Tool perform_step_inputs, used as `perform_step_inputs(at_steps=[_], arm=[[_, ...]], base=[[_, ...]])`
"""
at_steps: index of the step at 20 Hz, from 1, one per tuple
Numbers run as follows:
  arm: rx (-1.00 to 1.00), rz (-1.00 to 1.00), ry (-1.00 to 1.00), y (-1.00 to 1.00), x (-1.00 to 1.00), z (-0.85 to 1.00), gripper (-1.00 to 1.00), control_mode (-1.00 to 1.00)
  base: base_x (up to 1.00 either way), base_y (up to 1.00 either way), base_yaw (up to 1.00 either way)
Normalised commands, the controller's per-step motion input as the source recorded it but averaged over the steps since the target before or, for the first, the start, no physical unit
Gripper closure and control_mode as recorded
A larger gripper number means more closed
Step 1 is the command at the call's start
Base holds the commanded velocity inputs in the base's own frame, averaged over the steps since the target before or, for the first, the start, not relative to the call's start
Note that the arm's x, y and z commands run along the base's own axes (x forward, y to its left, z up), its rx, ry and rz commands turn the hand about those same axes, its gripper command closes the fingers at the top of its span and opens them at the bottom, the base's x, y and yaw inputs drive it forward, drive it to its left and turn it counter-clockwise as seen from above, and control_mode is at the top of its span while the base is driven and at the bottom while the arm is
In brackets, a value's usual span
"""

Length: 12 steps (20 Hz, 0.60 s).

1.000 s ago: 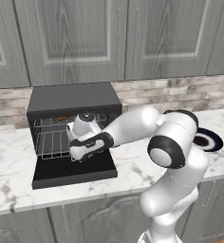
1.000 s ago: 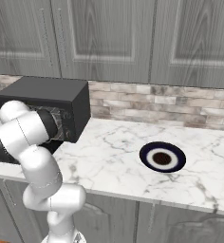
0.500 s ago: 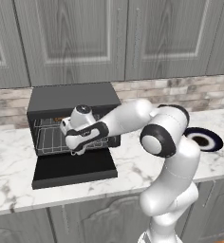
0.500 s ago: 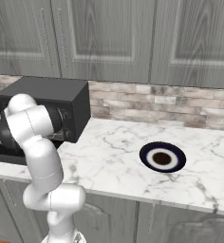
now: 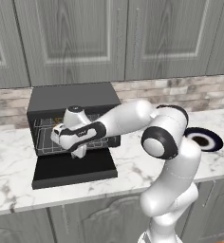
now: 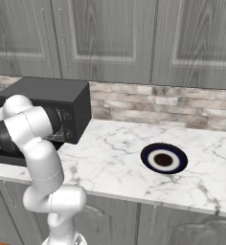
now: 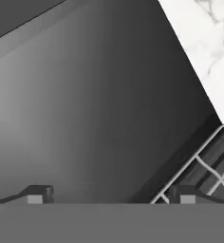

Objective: Open the toaster oven door. Place the bread on the top rack in the toaster oven and place the steak on the bottom rack.

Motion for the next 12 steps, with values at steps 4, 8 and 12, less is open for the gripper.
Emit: perform_step_inputs(at_steps=[4, 8, 12], arm=[[-0.23, 0.43, 0.01, 0.0, 0.18, -0.29, -1.0, -1.0], [-0.12, 0.28, -0.19, 0.0, 0.18, -0.26, -1.0, -1.0], [-0.02, 0.16, -0.37, -0.12, 0.16, 0.06, -1.0, -1.0]], base=[[0.0, 0.0, 0.0], [0.0, 0.0, 0.0], [0.0, 0.0, 0.0]])
